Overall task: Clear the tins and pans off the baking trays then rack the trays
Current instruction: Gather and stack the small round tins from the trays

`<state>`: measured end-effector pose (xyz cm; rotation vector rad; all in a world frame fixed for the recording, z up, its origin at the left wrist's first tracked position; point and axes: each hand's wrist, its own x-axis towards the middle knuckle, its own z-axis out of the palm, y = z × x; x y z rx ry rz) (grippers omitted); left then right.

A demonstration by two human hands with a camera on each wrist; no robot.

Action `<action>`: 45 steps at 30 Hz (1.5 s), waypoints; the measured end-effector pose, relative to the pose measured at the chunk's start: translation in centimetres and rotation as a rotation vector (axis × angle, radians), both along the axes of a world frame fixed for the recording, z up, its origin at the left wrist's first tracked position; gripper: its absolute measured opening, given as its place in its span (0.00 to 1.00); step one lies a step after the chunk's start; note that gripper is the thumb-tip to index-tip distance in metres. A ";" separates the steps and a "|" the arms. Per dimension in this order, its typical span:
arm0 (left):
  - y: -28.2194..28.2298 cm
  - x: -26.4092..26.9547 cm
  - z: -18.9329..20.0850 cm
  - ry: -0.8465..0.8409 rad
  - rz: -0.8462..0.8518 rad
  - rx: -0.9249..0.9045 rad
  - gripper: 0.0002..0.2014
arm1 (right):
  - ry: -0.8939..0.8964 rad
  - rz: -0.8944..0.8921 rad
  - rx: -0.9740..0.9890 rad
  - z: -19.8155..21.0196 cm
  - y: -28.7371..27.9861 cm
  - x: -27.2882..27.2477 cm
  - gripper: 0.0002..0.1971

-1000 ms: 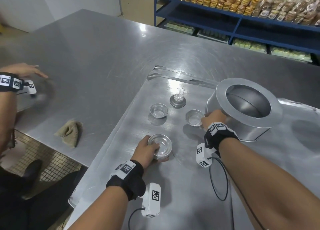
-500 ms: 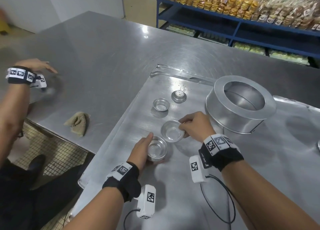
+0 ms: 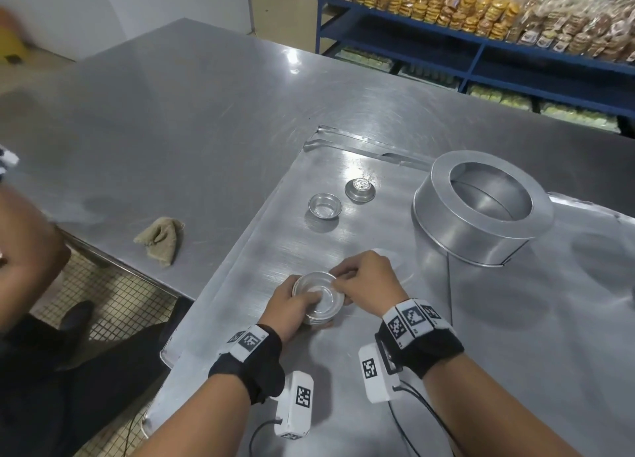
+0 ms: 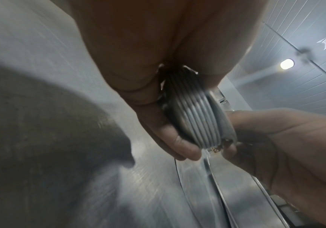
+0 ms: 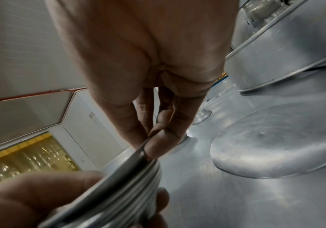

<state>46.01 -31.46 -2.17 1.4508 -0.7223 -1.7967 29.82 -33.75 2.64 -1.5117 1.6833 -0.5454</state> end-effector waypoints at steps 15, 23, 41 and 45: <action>-0.5 2.5 -1.8 -0.118 0.061 -0.054 0.14 | -0.102 -0.289 0.050 -3.3 -9.6 0.3 0.15; -0.3 4.3 -4.2 -0.088 0.156 0.020 0.14 | 0.161 -0.343 0.098 -3.9 -16.1 1.0 0.21; -0.6 3.7 -2.7 0.191 0.308 0.112 0.12 | -0.206 -0.102 0.083 -0.2 -12.6 1.6 0.11; -1.2 3.0 -2.6 0.177 0.277 0.100 0.25 | -0.227 -0.036 0.046 1.9 -8.5 1.9 0.11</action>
